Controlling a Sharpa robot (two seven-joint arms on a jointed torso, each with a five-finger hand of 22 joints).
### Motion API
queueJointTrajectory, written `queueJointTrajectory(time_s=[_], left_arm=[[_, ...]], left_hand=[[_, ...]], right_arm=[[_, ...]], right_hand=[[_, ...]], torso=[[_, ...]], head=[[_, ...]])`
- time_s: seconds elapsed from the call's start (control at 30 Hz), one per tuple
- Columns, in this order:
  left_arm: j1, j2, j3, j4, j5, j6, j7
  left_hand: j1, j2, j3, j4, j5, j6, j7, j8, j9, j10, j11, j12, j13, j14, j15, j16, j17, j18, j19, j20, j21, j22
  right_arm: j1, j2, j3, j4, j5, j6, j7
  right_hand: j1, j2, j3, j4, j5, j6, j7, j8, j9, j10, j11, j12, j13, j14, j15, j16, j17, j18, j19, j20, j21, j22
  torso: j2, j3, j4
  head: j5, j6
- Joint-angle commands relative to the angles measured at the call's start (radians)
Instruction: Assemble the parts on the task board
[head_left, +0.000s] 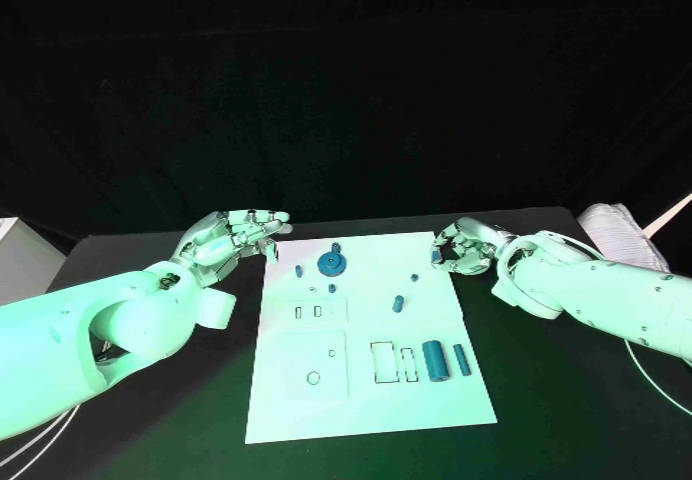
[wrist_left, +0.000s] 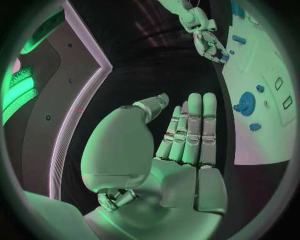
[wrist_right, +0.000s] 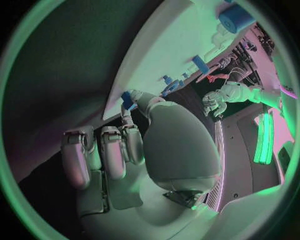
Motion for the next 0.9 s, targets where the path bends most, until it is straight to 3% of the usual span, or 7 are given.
queueJointTrajectory(time_s=[0.03, 0.23, 0.5, 0.63, 0.9], left_arm=[[0.0, 0.001, 0.001, 0.002, -0.002, 0.018, 0.008], [0.0, 0.001, 0.001, 0.001, -0.002, 0.018, 0.007], [0.0, 0.003, 0.0, -0.003, -0.002, 0.018, 0.006], [0.0, 0.005, 0.0, -0.005, -0.002, 0.018, 0.003], [0.0, 0.017, -0.005, -0.008, -0.005, -0.002, -0.016]], left_hand=[[0.001, 0.005, 0.003, 0.0, -0.005, -0.006, -0.003, -0.001, 0.001, -0.003, 0.001, 0.004, 0.001, -0.007, 0.001, 0.004, -0.002, 0.015, -0.006, -0.001, 0.006, 0.001], [0.001, 0.005, 0.003, 0.0, -0.005, -0.006, -0.003, -0.001, 0.001, -0.003, 0.001, 0.004, 0.001, -0.007, 0.001, 0.004, -0.002, 0.015, -0.006, -0.001, 0.006, 0.001], [0.001, 0.005, 0.003, 0.0, -0.005, -0.006, -0.003, -0.001, 0.001, -0.003, 0.001, 0.004, 0.001, -0.007, 0.001, 0.004, -0.002, 0.015, -0.006, -0.001, 0.006, 0.001], [0.001, 0.005, 0.003, 0.0, -0.005, -0.006, -0.003, -0.001, 0.001, -0.003, 0.001, 0.004, 0.001, -0.007, 0.001, 0.004, -0.002, 0.015, -0.006, -0.001, 0.006, 0.001], [0.001, 0.006, 0.003, 0.0, -0.005, -0.007, -0.002, -0.001, 0.002, -0.004, 0.001, 0.004, 0.002, -0.008, 0.002, 0.005, -0.002, 0.015, -0.008, -0.001, 0.008, 0.002]], right_arm=[[-0.002, 0.001, -0.002, 0.005, -0.018, -0.024, -0.01], [-0.002, -0.001, -0.001, 0.025, -0.016, -0.07, -0.025], [0.011, -0.018, 0.001, 0.08, -0.002, -0.107, -0.075], [0.033, -0.03, 0.003, 0.129, 0.018, -0.114, -0.125], [0.055, -0.037, 0.004, 0.296, 0.044, -0.129, -0.195]], right_hand=[[-0.006, 0.01, 0.009, -0.002, 0.005, 0.013, -0.005, 0.015, 0.009, 0.001, -0.009, 0.004, 0.143, 0.104, -0.009, 0.006, 0.263, -0.014, 0.106, -0.01, 0.005, 0.263], [-0.002, 0.024, 0.023, -0.011, 0.006, 0.013, -0.011, 0.032, 0.016, 0.004, -0.016, 0.006, 0.145, 0.104, -0.016, 0.006, 0.263, -0.014, 0.106, -0.018, 0.005, 0.263], [-0.004, 0.026, 0.027, -0.013, -0.001, 0.007, -0.01, 0.034, 0.017, 0.002, -0.016, 0.003, 0.143, 0.104, -0.017, 0.006, 0.263, -0.014, 0.106, -0.019, 0.005, 0.263], [-0.005, 0.025, 0.03, -0.015, -0.005, 0.001, -0.009, 0.034, 0.017, -0.002, -0.015, -0.001, 0.139, 0.104, -0.017, 0.006, 0.263, -0.014, 0.106, -0.02, 0.005, 0.263], [-0.015, 0.024, 0.039, -0.016, -0.007, -0.022, -0.001, 0.028, 0.013, -0.012, -0.009, -0.012, 0.129, 0.104, -0.012, 0.006, 0.263, -0.014, 0.106, -0.018, 0.005, 0.263]], torso=[[0.0, 0.0002, 0.0002], [0.0, 0.0005, -0.0002], [-0.005, -0.0023, -0.0021], [-0.011, -0.0063, -0.0024], [-0.027, -0.0173, 0.0017]], head=[[0.0, 0.0], [0.002, 0.001], [0.002, 0.003], [-0.001, 0.006], [0.007, 0.0]])
